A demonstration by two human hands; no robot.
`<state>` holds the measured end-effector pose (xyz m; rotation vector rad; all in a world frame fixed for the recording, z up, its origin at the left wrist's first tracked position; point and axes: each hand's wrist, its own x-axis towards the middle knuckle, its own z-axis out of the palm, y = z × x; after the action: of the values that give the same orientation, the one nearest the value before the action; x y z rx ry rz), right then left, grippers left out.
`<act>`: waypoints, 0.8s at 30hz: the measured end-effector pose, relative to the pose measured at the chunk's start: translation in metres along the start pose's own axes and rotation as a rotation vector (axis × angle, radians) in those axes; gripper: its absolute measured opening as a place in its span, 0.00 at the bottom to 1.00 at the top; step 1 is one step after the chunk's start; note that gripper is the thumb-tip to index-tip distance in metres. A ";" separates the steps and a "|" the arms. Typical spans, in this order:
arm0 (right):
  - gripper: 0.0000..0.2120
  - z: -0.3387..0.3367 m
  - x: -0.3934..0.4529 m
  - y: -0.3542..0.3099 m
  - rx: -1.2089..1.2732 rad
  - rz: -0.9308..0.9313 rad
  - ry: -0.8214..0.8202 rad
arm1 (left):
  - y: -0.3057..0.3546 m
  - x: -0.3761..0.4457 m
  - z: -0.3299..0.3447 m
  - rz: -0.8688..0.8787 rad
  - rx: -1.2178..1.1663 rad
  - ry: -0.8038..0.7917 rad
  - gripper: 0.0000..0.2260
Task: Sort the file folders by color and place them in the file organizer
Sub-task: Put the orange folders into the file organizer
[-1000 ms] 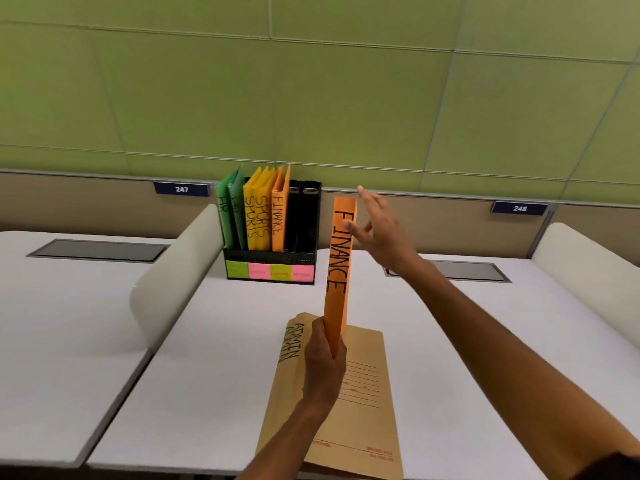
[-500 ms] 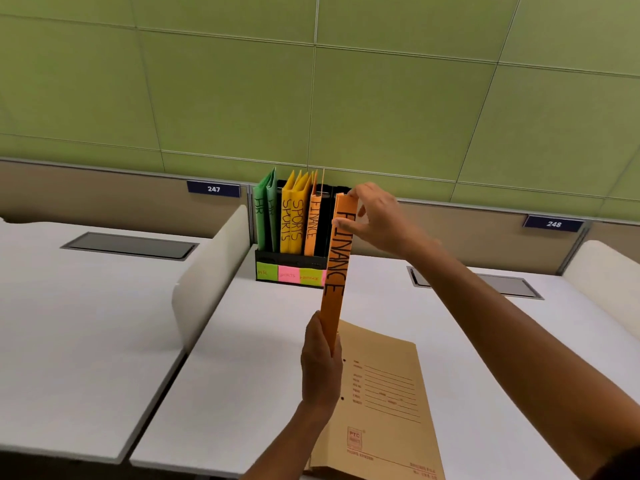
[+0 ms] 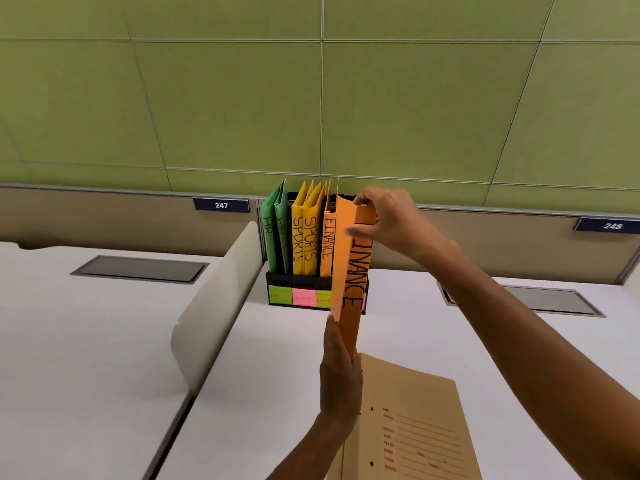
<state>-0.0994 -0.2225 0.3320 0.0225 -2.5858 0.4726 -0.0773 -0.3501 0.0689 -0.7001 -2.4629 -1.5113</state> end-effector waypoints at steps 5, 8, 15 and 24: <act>0.22 -0.008 0.034 0.028 -0.020 0.049 -0.022 | 0.000 0.037 0.021 -0.007 0.047 -0.012 0.34; 0.24 -0.009 0.046 0.041 -0.014 0.053 -0.031 | 0.002 0.051 0.030 0.003 0.034 -0.018 0.33; 0.21 -0.006 0.075 0.064 0.016 -0.001 -0.047 | 0.000 0.076 0.042 0.024 0.024 -0.035 0.36; 0.21 -0.014 0.133 0.070 0.016 -0.054 0.056 | -0.027 0.106 0.030 0.033 0.024 -0.076 0.35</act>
<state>-0.2158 -0.1422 0.3855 0.0834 -2.5194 0.4676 -0.1798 -0.3019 0.0736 -0.8040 -2.5078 -1.4667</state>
